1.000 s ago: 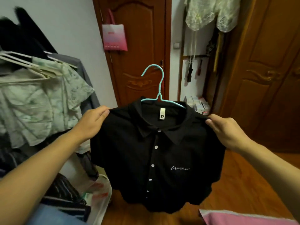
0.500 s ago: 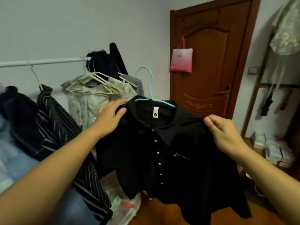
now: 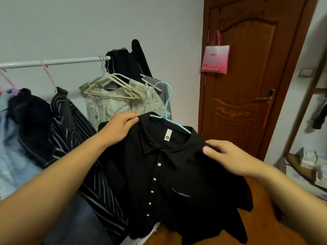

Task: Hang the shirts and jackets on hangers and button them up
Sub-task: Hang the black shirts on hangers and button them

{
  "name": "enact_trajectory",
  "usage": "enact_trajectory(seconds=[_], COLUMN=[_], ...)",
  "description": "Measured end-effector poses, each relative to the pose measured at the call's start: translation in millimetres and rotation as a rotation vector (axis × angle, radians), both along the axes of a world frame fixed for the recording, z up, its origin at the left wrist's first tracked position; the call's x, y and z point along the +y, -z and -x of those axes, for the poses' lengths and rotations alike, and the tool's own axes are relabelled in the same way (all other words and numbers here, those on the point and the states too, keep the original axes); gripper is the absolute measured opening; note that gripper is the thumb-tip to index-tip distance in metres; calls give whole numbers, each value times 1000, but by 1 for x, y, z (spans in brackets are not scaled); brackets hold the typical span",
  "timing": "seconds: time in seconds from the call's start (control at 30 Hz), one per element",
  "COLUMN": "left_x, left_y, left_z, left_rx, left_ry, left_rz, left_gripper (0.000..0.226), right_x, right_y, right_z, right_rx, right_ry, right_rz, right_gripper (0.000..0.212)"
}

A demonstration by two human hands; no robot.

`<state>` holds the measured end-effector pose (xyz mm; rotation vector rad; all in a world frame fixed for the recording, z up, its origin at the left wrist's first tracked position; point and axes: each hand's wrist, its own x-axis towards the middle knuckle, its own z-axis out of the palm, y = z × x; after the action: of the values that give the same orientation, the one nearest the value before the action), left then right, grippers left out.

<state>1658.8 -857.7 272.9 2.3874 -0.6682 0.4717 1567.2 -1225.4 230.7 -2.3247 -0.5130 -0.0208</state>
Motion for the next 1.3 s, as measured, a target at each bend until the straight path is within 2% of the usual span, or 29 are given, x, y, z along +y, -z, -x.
enact_trajectory(seconds=[0.07, 0.17, 0.23, 0.33, 0.4, 0.47, 0.57, 0.7, 0.8, 0.87, 1.03, 1.3], left_x=[8, 22, 35, 70, 99, 128, 161, 195, 206, 206, 202, 195], left_y=[1, 2, 1, -9, -23, -37, -57, -62, -53, -42, -29, -39], left_z=[-8, -17, -18, 3, 32, 64, 103, 131, 136, 135, 134, 132], left_rx=[-17, -75, -72, -37, -185, -333, -354, -224, 1, 115, 114, 113], left_ry=[-56, -184, -361, -684, -801, -900, -1047, -1153, -1111, -1055, -1045, -997], left_rz=[4, 5, -148, -474, -626, -687, -663, -633, -445, -316, -273, -280], left_gripper=[27, 26, 31, 42, 37, 31, 34, 48, 64, 70, 74, 65], right_x=[3, 17, 35, 77, 109, 139, 184, 251, 303, 330, 353, 437], right_y=[0, -7, -8, -8, -11, -25, -64, -129, -149, -137, -92, -105], right_z=[-3, -10, -19, -32, -39, -50, -80, -122, -146, -156, -152, -97], right_rx=[-47, -12, -136, -235, -261, -320, -462, -629, -596, -562, -443, -322], right_ry=[-63, -71, 38, 132, 123, 144, 190, 192, 172, 164, 129, -206], right_rz=[69, -8, -2, 152, 209, 246, 212, 158, 233, 316, 334, 100], right_gripper=[28, 23, 25, 28, 28, 27, 27, 25, 25, 24, 30, 19])
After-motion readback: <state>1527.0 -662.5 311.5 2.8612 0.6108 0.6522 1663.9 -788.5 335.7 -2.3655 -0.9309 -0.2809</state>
